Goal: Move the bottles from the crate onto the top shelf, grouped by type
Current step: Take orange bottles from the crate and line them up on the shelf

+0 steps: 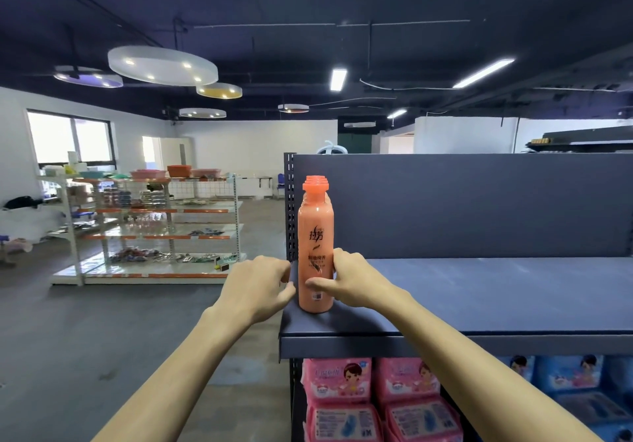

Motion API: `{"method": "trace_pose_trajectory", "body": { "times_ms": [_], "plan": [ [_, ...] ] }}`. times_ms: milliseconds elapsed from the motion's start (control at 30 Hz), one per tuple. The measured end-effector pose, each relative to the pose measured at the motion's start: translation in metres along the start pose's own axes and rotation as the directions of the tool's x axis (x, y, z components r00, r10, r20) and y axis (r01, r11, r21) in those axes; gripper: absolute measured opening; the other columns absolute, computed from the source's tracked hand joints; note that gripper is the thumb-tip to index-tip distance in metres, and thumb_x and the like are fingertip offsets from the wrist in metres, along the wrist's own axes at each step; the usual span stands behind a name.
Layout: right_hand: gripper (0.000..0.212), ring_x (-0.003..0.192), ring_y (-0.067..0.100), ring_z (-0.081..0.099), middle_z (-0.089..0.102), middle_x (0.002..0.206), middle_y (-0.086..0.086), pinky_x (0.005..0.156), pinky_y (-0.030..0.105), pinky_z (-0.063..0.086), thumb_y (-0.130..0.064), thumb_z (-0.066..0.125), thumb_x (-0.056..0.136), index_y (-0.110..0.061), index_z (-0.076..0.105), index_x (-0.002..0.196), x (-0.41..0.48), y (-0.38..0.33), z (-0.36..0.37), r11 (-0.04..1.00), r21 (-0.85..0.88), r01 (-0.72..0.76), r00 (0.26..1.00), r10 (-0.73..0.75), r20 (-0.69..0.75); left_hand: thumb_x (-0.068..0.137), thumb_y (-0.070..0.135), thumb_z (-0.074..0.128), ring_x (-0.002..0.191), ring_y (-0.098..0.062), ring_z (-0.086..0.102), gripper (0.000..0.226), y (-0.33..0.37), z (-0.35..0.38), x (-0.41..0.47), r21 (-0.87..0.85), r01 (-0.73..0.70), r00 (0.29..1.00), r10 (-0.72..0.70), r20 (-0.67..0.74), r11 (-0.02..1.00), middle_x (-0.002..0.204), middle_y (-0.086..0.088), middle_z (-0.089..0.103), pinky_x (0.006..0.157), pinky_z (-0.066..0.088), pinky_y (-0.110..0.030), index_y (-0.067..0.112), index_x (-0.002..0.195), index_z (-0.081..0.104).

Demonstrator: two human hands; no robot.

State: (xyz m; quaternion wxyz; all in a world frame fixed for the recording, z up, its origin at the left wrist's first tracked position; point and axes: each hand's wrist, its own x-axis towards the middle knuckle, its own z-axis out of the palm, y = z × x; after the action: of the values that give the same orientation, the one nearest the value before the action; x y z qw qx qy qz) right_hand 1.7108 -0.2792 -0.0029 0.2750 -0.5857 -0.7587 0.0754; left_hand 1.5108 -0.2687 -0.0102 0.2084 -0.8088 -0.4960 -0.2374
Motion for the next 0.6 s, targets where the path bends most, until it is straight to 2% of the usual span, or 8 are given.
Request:
{"method": "trace_pose_trajectory", "body": {
  "times_ms": [100, 267, 400, 500, 600],
  "plan": [
    [0.056, 0.103, 0.022, 0.064, 0.064, 0.121, 0.006, 0.085, 0.034, 0.055, -0.053, 0.069, 0.087, -0.013, 0.053, 0.124, -0.001, 0.0, 0.0, 1.0, 0.024, -0.008, 1.0, 0.007, 0.011, 0.085, 0.046, 0.049, 0.084, -0.023, 0.063, 0.025, -0.002, -0.004, -0.004, 0.008, 0.016, 1.0, -0.016, 0.012, 1.0, 0.087, 0.003, 0.066, 0.064, 0.046, -0.032, 0.023, 0.083, 0.058],
    [0.058, 0.104, 0.023, 0.063, 0.063, 0.123, 0.007, 0.086, 0.035, 0.055, -0.052, 0.069, 0.087, -0.012, 0.052, 0.125, -0.006, -0.003, -0.001, 0.999, 0.034, -0.032, 0.999, 0.031, 0.004, 0.085, 0.046, 0.048, 0.083, -0.024, 0.062, 0.025, 0.004, -0.01, -0.009, 0.011, 0.014, 0.999, -0.014, 0.033, 1.0, 0.086, 0.003, 0.066, 0.065, 0.045, -0.032, 0.023, 0.083, 0.058],
    [0.057, 0.103, 0.023, 0.064, 0.063, 0.122, 0.007, 0.077, 0.029, 0.051, -0.049, 0.072, 0.086, -0.011, 0.052, 0.123, -0.008, -0.005, 0.0, 0.998, 0.035, -0.047, 0.999, 0.047, 0.003, 0.085, 0.047, 0.048, 0.084, -0.024, 0.062, 0.024, 0.013, -0.013, -0.014, 0.016, -0.003, 0.999, 0.002, 0.047, 1.0, 0.087, 0.003, 0.065, 0.065, 0.042, -0.032, 0.025, 0.081, 0.054],
    [0.05, 0.094, 0.02, 0.066, 0.069, 0.113, 0.005, 0.076, 0.03, 0.055, -0.044, 0.079, 0.08, -0.013, 0.06, 0.115, -0.01, -0.004, -0.006, 0.998, 0.021, -0.053, 0.998, 0.052, 0.039, 0.086, 0.047, 0.048, 0.083, -0.023, 0.062, 0.023, 0.018, -0.019, -0.015, 0.014, -0.009, 0.999, 0.008, 0.048, 1.0, 0.086, 0.004, 0.065, 0.064, 0.039, -0.031, 0.026, 0.079, 0.052],
    [0.042, 0.079, 0.009, 0.062, 0.067, 0.097, -0.007, 0.061, 0.019, 0.049, -0.045, 0.081, 0.078, -0.018, 0.059, 0.101, -0.018, 0.002, -0.013, 0.998, 0.026, -0.065, 0.997, 0.064, 0.052, 0.086, 0.047, 0.049, 0.076, -0.022, 0.06, 0.024, 0.022, -0.025, -0.016, -0.003, -0.016, 0.999, 0.016, 0.048, 1.0, 0.082, 0.005, 0.064, 0.057, 0.035, -0.03, 0.024, 0.077, 0.054]
  ]
}}
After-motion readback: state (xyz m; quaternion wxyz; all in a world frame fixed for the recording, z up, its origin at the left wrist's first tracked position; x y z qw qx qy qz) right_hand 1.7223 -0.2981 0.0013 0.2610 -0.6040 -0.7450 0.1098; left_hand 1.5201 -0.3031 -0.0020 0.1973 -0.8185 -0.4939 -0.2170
